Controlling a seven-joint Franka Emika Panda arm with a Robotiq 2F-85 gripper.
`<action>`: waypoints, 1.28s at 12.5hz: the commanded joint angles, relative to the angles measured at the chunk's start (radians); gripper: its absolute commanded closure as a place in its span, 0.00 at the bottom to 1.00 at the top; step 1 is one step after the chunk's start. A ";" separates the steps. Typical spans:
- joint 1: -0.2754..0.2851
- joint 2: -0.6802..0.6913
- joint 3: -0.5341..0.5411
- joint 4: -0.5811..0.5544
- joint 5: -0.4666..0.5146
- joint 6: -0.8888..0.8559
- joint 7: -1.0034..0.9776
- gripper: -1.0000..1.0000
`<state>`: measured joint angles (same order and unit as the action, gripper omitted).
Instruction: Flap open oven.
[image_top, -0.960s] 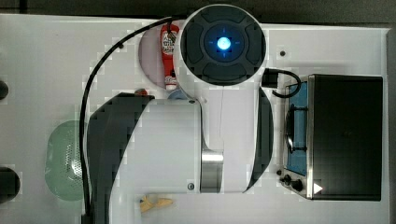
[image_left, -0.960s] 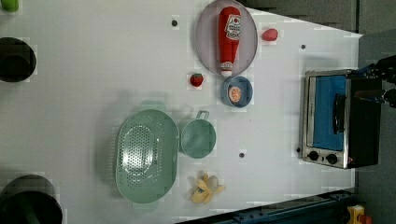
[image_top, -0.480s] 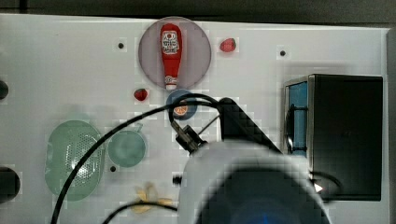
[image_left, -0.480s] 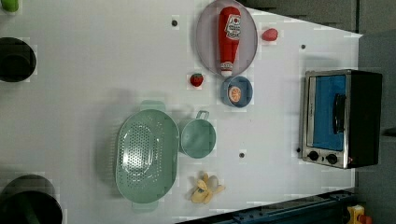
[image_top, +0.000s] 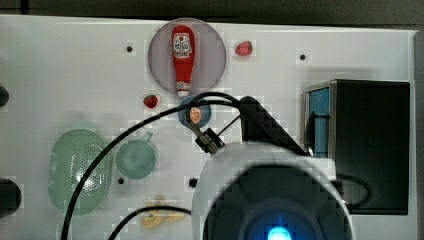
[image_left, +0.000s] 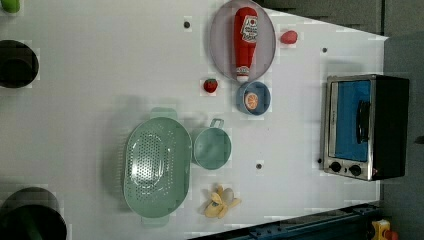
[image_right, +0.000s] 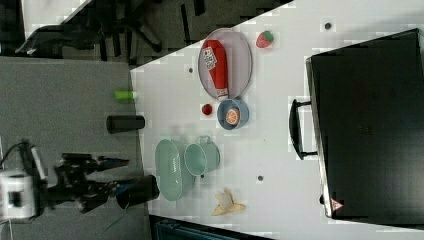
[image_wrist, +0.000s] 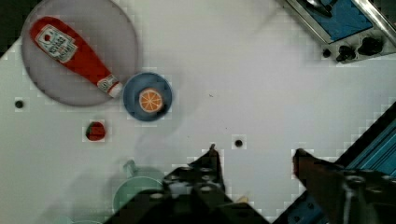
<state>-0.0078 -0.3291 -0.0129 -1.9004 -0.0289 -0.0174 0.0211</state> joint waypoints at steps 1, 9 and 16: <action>-0.011 0.019 -0.017 -0.029 0.002 -0.004 -0.043 0.78; -0.026 0.071 -0.126 -0.186 -0.027 0.167 -0.435 0.82; -0.056 0.156 -0.275 -0.315 -0.112 0.543 -0.892 0.82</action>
<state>-0.0457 -0.1672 -0.2922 -2.2031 -0.1212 0.5269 -0.7114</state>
